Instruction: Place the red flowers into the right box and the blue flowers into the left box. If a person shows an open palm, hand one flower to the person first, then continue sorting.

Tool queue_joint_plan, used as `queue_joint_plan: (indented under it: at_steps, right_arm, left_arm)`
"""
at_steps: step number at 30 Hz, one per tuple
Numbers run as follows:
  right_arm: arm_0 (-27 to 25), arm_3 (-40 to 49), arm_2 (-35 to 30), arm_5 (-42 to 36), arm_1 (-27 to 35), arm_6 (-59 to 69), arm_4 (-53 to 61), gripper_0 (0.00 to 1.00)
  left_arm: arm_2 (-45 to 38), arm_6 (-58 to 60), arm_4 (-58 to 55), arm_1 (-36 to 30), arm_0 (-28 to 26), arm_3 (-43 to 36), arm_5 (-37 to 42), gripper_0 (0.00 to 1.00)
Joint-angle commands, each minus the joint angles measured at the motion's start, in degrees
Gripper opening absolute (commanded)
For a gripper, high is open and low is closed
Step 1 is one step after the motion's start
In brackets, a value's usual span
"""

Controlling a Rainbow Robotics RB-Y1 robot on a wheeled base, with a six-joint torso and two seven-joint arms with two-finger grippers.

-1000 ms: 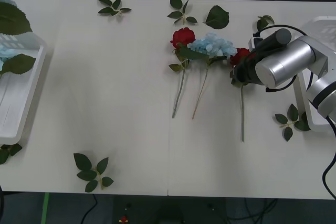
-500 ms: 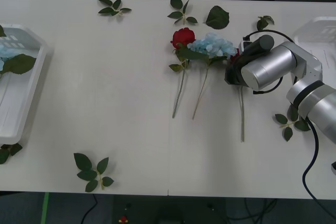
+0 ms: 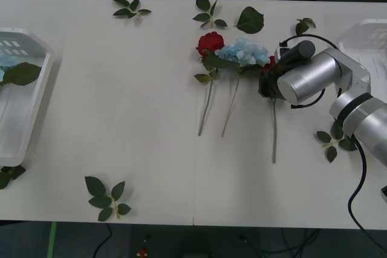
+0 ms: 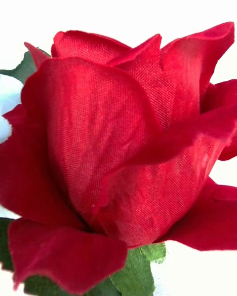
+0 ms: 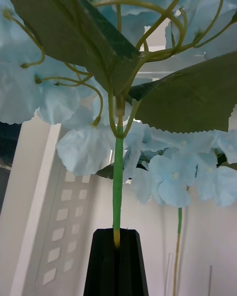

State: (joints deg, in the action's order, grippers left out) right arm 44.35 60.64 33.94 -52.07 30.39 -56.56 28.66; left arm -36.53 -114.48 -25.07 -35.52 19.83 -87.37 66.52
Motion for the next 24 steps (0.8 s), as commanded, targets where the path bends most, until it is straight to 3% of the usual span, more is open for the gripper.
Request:
queue_joint_plan:
  at_steps: [1,10,18,24]
  right_arm:
    - [1.35,-0.26,-0.1,0.39,-0.33,0.49,-0.45,0.0]
    - [1.18,8.61,-2.65,-7.43,5.2,-0.31,0.96,0.0]
    - [-0.05,16.7,-8.97,-14.55,11.18,-1.98,2.01,0.0]
    - [-4.27,22.41,-16.45,-14.55,15.4,-5.67,2.01,0.0]
  left_arm:
    - [-1.26,-3.12,0.37,-3.15,-2.51,1.94,-4.56,0.0]
    - [1.55,-4.7,1.25,-3.24,-5.85,6.51,-15.54,0.0]
    - [4.89,-4.62,1.87,-3.15,-5.85,10.9,-19.32,0.0]
    - [7.97,-3.82,1.34,-3.07,-5.76,14.68,-25.03,0.0]
